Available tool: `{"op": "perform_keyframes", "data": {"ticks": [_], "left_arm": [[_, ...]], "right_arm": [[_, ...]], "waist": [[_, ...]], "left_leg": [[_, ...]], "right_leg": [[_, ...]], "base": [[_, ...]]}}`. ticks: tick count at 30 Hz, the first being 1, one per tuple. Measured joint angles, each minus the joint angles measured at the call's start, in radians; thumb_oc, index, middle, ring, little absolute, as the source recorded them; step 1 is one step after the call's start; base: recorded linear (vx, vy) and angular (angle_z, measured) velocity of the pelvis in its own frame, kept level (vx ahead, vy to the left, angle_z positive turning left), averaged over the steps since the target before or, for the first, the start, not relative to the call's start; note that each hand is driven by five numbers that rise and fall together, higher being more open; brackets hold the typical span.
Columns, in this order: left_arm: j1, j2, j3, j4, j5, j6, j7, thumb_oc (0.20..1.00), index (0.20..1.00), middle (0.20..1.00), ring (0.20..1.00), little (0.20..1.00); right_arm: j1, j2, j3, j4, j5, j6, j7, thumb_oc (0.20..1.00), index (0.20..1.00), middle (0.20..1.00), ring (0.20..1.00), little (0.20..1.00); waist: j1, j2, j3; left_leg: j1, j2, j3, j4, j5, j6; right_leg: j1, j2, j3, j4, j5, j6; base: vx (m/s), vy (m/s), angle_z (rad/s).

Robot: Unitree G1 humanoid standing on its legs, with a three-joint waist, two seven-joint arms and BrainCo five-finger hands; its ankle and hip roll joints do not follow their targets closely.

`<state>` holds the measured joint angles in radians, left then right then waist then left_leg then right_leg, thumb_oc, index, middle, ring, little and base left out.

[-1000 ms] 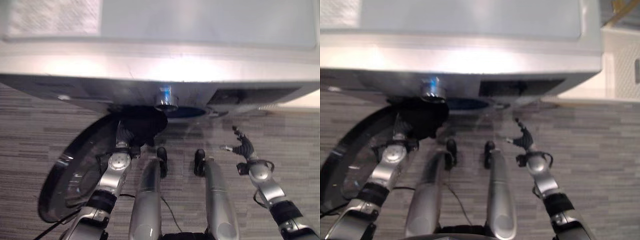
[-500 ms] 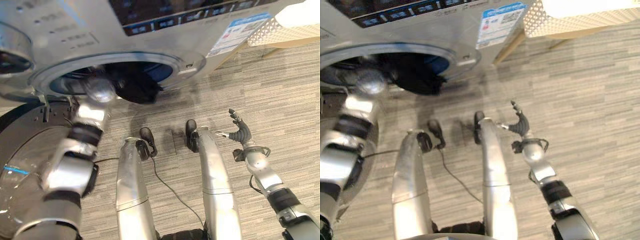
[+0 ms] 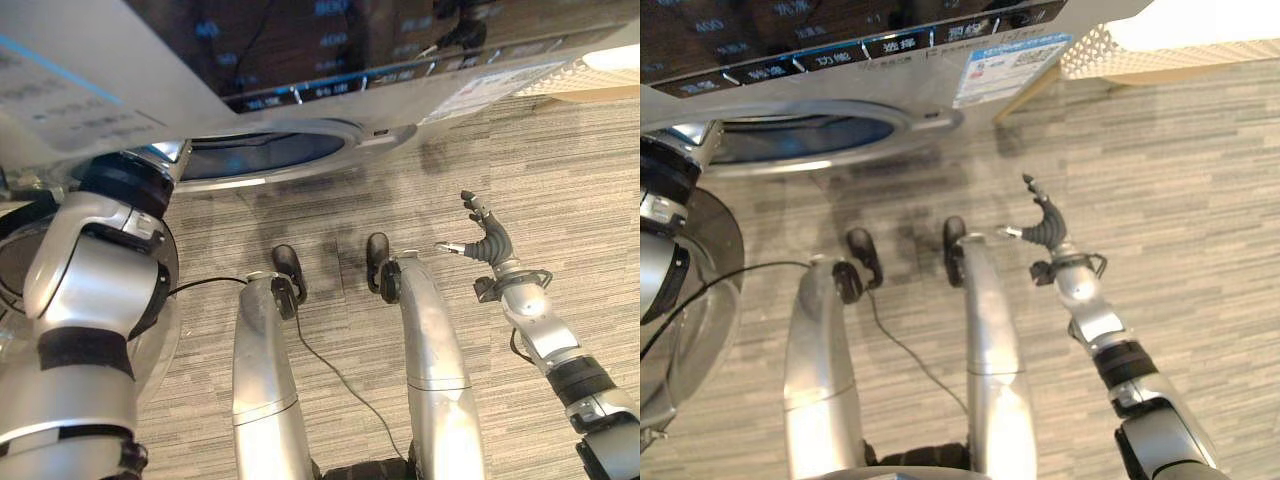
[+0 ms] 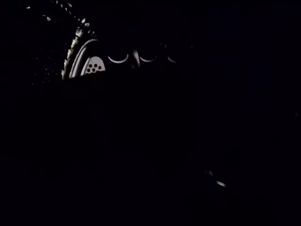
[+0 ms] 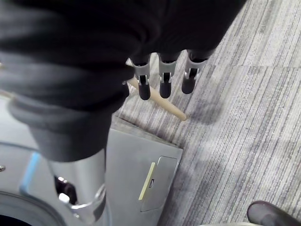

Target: Grab the laundry basket,head to the washer,open it,put in the laundry and shut it.

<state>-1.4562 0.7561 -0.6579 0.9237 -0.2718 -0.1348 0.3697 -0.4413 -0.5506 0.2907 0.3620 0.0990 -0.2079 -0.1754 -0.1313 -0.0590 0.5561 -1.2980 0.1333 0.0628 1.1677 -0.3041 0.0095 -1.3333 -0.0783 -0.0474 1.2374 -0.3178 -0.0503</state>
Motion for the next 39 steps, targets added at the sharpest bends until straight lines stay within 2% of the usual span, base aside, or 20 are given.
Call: {"op": "perform_keyframes", "data": {"ticks": [3,5,6,7,8,9,10,12,14,16,18,19,21,24,26,28,32,35,39], "left_arm": [[0.007,-0.008,-0.044,0.03,0.14,0.048,-0.089,1.0,1.0,1.0,1.0,1.0],[0.106,-0.043,0.012,0.009,0.159,0.048,-0.104,1.0,1.0,1.0,1.0,1.0],[0.193,-0.062,0.063,-0.027,0.158,0.046,-0.104,1.0,1.0,1.0,1.0,1.0],[0.327,-0.08,0.121,-0.083,0.155,0.048,-0.103,1.0,1.0,1.0,1.0,1.0],[0.495,-0.086,0.227,-0.25,0.154,0.033,-0.095,1.0,1.0,1.0,1.0,1.0],[0.693,-0.111,0.343,-0.443,0.112,0.007,-0.086,1.0,1.0,1.0,1.0,1.0],[0.761,-0.137,0.352,-0.477,0.094,-0.001,-0.085,1.0,1.0,1.0,1.0,1.0],[0.959,-0.234,0.43,-0.534,0.088,-0.014,-0.086,1.0,1.0,1.0,1.0,1.0],[1.147,-0.31,0.449,-0.554,0.082,-0.017,-0.101,1.0,1.0,1.0,1.0,1.0],[1.31,-0.4,0.485,-0.598,0.066,-0.023,-0.125,1.0,1.0,1.0,1.0,1.0],[1.45,-0.431,0.476,-0.578,0.045,-0.033,-0.163,1.0,1.0,1.0,1.0,1.0],[1.51,-0.432,0.459,-0.519,0.024,-0.038,-0.184,1.0,1.0,1.0,1.0,1.0],[1.531,-0.422,0.458,-0.469,0.007,-0.037,-0.201,1.0,1.0,1.0,1.0,1.0],[1.507,-0.413,0.469,-0.375,0.008,-0.035,-0.229,1.0,1.0,1.0,1.0,1.0],[1.522,-0.422,0.474,-0.297,0.008,-0.031,-0.261,1.0,1.0,1.0,1.0,1.0],[1.528,-0.42,0.482,-0.289,0.011,-0.03,-0.274,1.0,1.0,1.0,1.0,1.0],[1.547,-0.424,0.492,-0.274,0.02,-0.023,-0.296,1.0,1.0,1.0,1.0,1.0],[1.561,-0.423,0.495,-0.274,0.04,-0.017,-0.301,1.0,1.0,1.0,1.0,1.0],[1.51,-0.422,0.497,-0.275,0.057,-0.016,-0.302,1.0,1.0,1.0,1.0,1.0]], "right_arm": [[0.003,-0.012,-0.007,0.001,0.0,0.004,0.021,1.0,1.0,1.0,1.0,1.0],[0.001,-0.02,-0.008,0.003,0.0,0.006,0.028,1.0,1.0,1.0,1.0,1.0],[0.017,-0.018,-0.005,0.013,0.0,0.006,0.028,1.0,1.0,1.0,1.0,1.0],[0.074,-0.016,0.009,0.012,0.0,0.004,0.028,1.0,1.0,1.0,1.0,1.0],[0.112,-0.016,0.008,0.017,0.0,0.007,0.025,1.0,1.0,1.0,1.0,1.0],[0.125,0.017,-0.015,0.029,-0.002,0.015,0.018,1.0,1.0,1.0,1.0,1.0],[0.132,0.026,-0.011,0.043,-0.002,0.017,0.007,1.0,1.0,1.0,1.0,1.0],[0.135,0.074,-0.012,0.093,-0.013,0.026,0.006,1.0,1.0,1.0,1.0,1.0],[0.17,0.113,-0.02,0.129,-0.023,0.034,0.007,1.0,1.0,1.0,1.0,1.0],[0.211,0.142,-0.049,0.186,-0.023,0.052,0.006,1.0,1.0,1.0,1.0,1.0],[0.263,0.156,-0.047,0.252,-0.025,0.067,0.009,1.0,1.0,1.0,1.0,1.0],[0.32,0.161,-0.045,0.277,-0.041,0.067,0.011,1.0,1.0,1.0,1.0,1.0],[0.356,0.157,-0.041,0.285,-0.053,0.068,0.016,1.0,1.0,1.0,1.0,1.0],[0.339,0.178,-0.045,0.337,-0.062,0.084,0.029,1.0,1.0,1.0,1.0,1.0],[0.379,0.197,-0.048,0.362,-0.08,0.082,0.048,1.0,1.0,1.0,1.0,1.0],[0.397,0.197,-0.065,0.371,-0.088,0.084,0.05,1.0,1.0,1.0,1.0,1.0],[0.419,0.199,-0.087,0.394,-0.099,0.093,0.058,1.0,1.0,1.0,1.0,1.0],[0.444,0.197,-0.094,0.393,-0.099,0.097,0.057,1.0,1.0,1.0,1.0,1.0],[0.424,0.201,-0.082,0.395,-0.099,0.1,0.057,1.0,1.0,1.0,1.0,1.0]], "waist": [[-0.002,0.0,0.0],[0.002,-0.001,-0.004],[0.005,0.001,-0.046],[0.008,0.013,-0.197],[0.022,0.016,-0.226],[0.036,0.016,-0.227],[0.054,0.017,-0.227],[0.084,0.017,-0.228],[0.115,0.012,-0.244],[0.114,0.012,-0.245],[0.128,0.008,-0.248],[0.137,0.005,-0.27],[0.137,0.001,-0.31],[0.136,-0.001,-0.307],[0.13,0.003,-0.327],[0.132,0.002,-0.344],[0.135,0.01,-0.355],[0.128,0.019,-0.391],[0.129,0.029,-0.391]], "left_leg": [[0.016,-0.006,-0.012,0.001,0.004,-0.003],[0.061,-0.008,-0.018,-0.004,0.008,-0.014],[0.057,-0.011,-0.021,-0.009,0.004,-0.011],[-0.032,-0.016,-0.025,-0.019,0.003,-0.01],[-0.032,-0.025,-0.046,-0.013,0.006,-0.015],[0.001,-0.036,-0.051,-0.05,0.015,-0.023],[0.029,-0.044,-0.046,-0.081,0.022,-0.027],[0.136,-0.054,-0.038,-0.196,0.053,-0.025],[0.263,-0.063,-0.023,-0.316,0.083,-0.023],[0.421,-0.088,-0.018,-0.479,0.131,-0.025],[0.62,-0.099,-0.02,-0.638,0.174,-0.021],[0.741,-0.112,-0.024,-0.753,0.22,-0.027],[0.797,-0.117,-0.026,-0.822,0.238,-0.025],[0.891,-0.116,-0.022,-0.903,0.278,-0.018],[1.071,-0.116,-0.017,-1.014,0.294,-0.017],[1.125,-0.117,-0.012,-1.065,0.283,-0.014],[1.251,-0.115,0.016,-1.166,0.308,-0.007],[1.283,-0.121,0.04,-1.199,0.314,0.001],[1.228,-0.127,0.048,-1.151,0.319,0.009]], "right_leg": [[0.023,-0.004,-0.009,0.0,-0.001,-0.001],[0.071,-0.006,-0.014,-0.003,-0.005,-0.006],[0.065,-0.01,-0.017,-0.003,-0.011,-0.015],[-0.021,-0.016,-0.023,-0.003,-0.02,-0.012],[-0.01,-0.026,-0.044,0.005,-0.019,-0.021],[0.024,-0.037,-0.054,-0.021,-0.025,-0.027],[0.049,-0.044,-0.051,-0.042,-0.024,-0.025],[0.151,-0.047,-0.054,-0.144,-0.014,-0.002],[0.276,-0.054,-0.062,-0.248,-0.001,0.011],[0.425,-0.065,-0.069,-0.38,0.035,0.037],[0.618,-0.064,-0.09,-0.522,0.066,0.045],[0.73,-0.069,-0.106,-0.606,0.088,0.05],[0.787,-0.07,-0.119,-0.663,0.095,0.057],[0.879,-0.062,-0.127,-0.739,0.136,0.066],[1.064,-0.046,-0.131,-0.874,0.156,0.082],[1.114,-0.04,-0.127,-0.921,0.151,0.09],[1.234,-0.022,-0.106,-1.055,0.212,0.104],[1.267,-0.019,-0.089,-1.122,0.256,0.117],[1.198,-0.027,-0.056,-1.057,0.283,0.135]], "base": [[0.0,-0.003,0.06],[-0.01,-0.018,0.05],[-0.03,0.004,0.11],[-0.08,0.005,0.23],[-0.1,0.037,0.38],[-0.1,0.039,0.38],[-0.05,0.042,0.29],[-0.03,0.02,0.2],[0.0,0.014,0.18],[0.07,-0.007,0.19],[0.01,-0.007,0.2],[0.04,0.007,0.26],[0.11,0.019,0.22],[0.17,0.025,-0.01],[0.21,0.058,-0.09],[0.24,0.101,-0.14],[0.14,0.119,-0.25],[-0.18,0.1,-0.3],[-0.24,0.052,-0.2]]}}
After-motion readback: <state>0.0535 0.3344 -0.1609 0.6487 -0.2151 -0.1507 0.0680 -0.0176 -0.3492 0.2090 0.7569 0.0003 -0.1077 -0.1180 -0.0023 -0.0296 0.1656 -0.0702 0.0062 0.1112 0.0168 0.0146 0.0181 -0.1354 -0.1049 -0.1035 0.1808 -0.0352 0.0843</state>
